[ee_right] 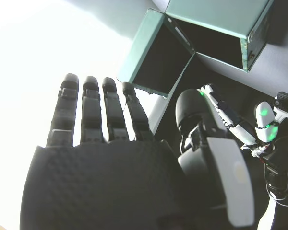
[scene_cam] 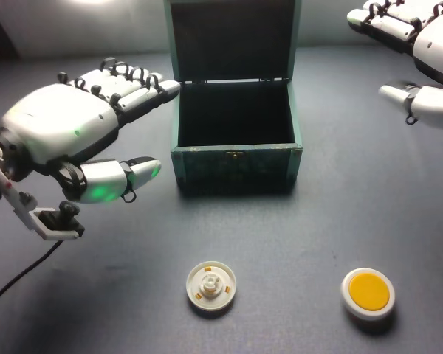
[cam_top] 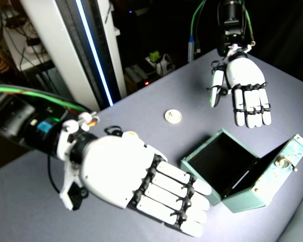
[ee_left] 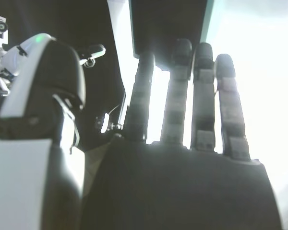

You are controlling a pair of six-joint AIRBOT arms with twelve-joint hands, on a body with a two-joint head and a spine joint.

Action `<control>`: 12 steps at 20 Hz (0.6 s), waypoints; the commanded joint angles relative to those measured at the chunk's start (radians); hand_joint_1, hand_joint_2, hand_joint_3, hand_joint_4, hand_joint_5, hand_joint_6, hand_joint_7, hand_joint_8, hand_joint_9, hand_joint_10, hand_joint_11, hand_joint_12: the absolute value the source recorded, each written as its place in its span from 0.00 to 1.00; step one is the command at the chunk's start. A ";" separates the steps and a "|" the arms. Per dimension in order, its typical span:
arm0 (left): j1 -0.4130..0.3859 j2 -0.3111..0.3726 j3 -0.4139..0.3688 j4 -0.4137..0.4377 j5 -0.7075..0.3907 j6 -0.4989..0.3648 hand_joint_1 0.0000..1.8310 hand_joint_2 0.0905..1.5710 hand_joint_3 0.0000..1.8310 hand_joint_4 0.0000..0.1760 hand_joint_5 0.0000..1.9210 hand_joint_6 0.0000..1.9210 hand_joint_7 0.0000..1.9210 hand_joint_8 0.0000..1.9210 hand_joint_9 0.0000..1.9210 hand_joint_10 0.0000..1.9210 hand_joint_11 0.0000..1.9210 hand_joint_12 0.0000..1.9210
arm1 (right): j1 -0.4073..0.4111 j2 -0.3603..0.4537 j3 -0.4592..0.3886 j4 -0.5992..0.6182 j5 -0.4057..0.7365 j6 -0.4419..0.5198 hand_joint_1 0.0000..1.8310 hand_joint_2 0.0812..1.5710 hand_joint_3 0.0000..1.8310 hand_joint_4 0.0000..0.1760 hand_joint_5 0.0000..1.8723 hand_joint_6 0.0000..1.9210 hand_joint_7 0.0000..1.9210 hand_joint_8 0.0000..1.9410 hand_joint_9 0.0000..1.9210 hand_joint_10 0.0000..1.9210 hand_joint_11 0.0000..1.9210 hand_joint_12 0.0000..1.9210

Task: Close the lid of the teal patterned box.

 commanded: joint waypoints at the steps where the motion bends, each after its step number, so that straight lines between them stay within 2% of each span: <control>1: -0.016 -0.001 0.003 -0.006 -0.124 -0.003 0.17 0.87 0.02 0.16 0.00 0.00 0.00 0.00 0.00 0.00 0.00 0.00 | 0.014 0.001 0.004 -0.006 0.124 -0.002 0.19 0.93 0.00 0.00 0.02 0.02 0.01 0.00 0.00 0.03 0.00 0.32; 2: -0.017 -0.002 0.003 -0.004 -0.123 -0.003 0.19 0.86 0.01 0.17 0.00 0.00 0.00 0.00 0.00 0.00 0.00 0.00 | 0.014 -0.001 0.004 -0.006 0.125 -0.002 0.19 0.93 0.00 0.00 0.02 0.01 0.01 0.00 0.00 0.03 0.00 0.32; 3: -0.017 -0.002 0.003 -0.003 -0.123 -0.003 0.21 0.86 0.01 0.12 0.00 0.00 0.00 0.00 0.00 0.00 0.00 0.00 | 0.018 -0.004 0.006 -0.006 0.125 -0.002 0.18 0.93 0.00 0.00 0.02 0.01 0.01 0.00 0.01 0.03 0.00 0.32; 4: -0.018 -0.002 0.004 -0.003 -0.123 -0.003 0.21 0.86 0.01 0.12 0.00 0.00 0.00 0.00 0.00 0.00 0.00 0.00 | 0.023 -0.005 0.008 -0.006 0.125 -0.002 0.18 0.93 0.00 0.00 0.02 0.01 0.01 0.00 0.01 0.03 0.00 0.32; 5: -0.020 -0.002 0.004 -0.003 -0.123 -0.003 0.20 0.86 0.01 0.19 0.00 0.00 0.00 0.00 0.00 0.00 0.00 0.00 | 0.032 -0.009 0.012 -0.006 0.125 -0.002 0.16 0.93 0.00 0.00 0.01 0.00 0.00 0.00 0.00 0.03 0.00 0.35; 6: -0.021 -0.003 0.004 -0.001 -0.123 -0.003 0.21 0.86 0.01 0.14 0.00 0.00 0.00 0.00 0.00 0.00 0.00 0.00 | 0.043 -0.015 0.017 -0.006 0.126 -0.002 0.15 0.93 0.00 0.00 0.00 0.00 0.00 0.00 0.00 0.01 0.00 0.32; 7: -0.022 -0.006 0.005 0.000 -0.122 -0.003 0.20 0.86 0.00 0.22 0.00 0.00 0.00 0.00 0.00 0.00 0.00 0.00 | 0.055 -0.023 0.024 -0.006 0.126 -0.002 0.16 0.92 0.00 0.00 0.01 0.00 0.00 0.00 0.00 0.00 0.00 0.36; 10: -0.036 -0.022 0.016 0.011 -0.108 -0.006 0.19 0.86 0.00 0.16 0.00 0.00 0.00 0.00 0.00 0.00 0.00 0.00 | 0.084 -0.057 0.055 -0.006 0.126 0.006 0.13 0.92 0.00 0.00 0.00 0.00 0.00 0.00 0.01 0.01 0.00 0.45; 11: -0.039 -0.026 0.020 0.017 -0.105 -0.012 0.19 0.86 0.00 0.05 0.00 0.00 0.00 0.00 0.00 0.00 0.00 0.00 | 0.093 -0.068 0.066 -0.006 0.126 0.008 0.15 0.92 0.00 0.00 0.00 0.00 0.00 0.00 0.01 0.01 0.00 0.46; 12: -0.041 -0.031 0.023 0.021 -0.104 -0.017 0.19 0.86 0.00 0.00 0.00 0.00 0.00 0.00 0.00 0.00 0.00 0.00 | 0.106 -0.084 0.083 0.002 0.126 0.011 0.16 0.93 0.00 0.00 0.00 0.00 0.00 0.00 0.02 0.01 0.00 0.51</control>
